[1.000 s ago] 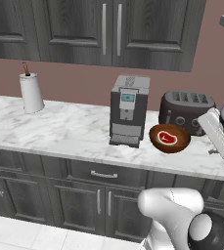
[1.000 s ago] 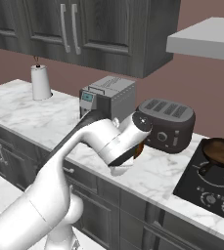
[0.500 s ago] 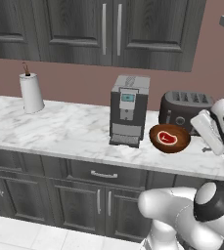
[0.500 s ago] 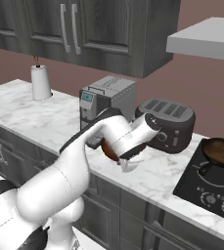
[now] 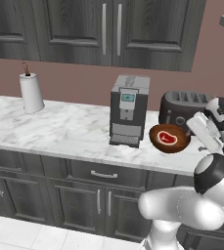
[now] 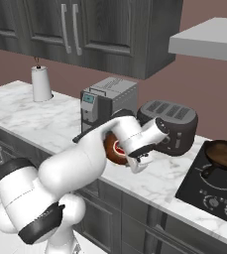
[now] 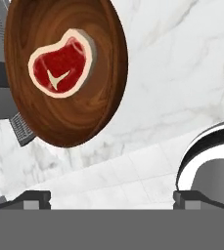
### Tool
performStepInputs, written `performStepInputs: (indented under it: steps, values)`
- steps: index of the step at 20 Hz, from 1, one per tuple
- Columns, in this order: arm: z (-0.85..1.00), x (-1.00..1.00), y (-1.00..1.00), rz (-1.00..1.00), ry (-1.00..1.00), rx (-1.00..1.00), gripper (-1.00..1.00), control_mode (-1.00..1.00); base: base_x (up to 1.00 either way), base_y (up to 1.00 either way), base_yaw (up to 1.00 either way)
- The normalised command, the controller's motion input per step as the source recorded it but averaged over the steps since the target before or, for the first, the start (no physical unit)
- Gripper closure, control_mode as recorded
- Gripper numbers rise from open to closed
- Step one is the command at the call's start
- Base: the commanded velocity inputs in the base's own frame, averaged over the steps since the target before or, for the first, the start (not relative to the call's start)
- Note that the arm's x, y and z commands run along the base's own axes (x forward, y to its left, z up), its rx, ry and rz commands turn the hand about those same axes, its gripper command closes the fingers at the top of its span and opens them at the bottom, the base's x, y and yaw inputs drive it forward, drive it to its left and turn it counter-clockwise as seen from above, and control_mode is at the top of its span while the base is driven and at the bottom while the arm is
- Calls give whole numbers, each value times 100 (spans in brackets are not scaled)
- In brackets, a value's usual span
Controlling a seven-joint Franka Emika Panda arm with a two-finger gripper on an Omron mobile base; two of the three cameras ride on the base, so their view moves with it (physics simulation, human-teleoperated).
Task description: Place one of the steaks on the plate and the other in the bowl. Then place the bowl in the fridge.
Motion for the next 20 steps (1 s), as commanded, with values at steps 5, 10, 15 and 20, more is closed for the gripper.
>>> performStepInputs:
  steps: [5,10,15,20]
  values:
    - [-43,14,-4,-2,-1,0,-100,-100,0,0,0]
    - [-31,36,0,-5,-1,0,-100,-100,0,0,0]
    - [-17,62,-15,0,-1,0,-100,-100,0,0,0]
    - [-28,54,-31,0,-2,0,-100,-100,0,0,0]
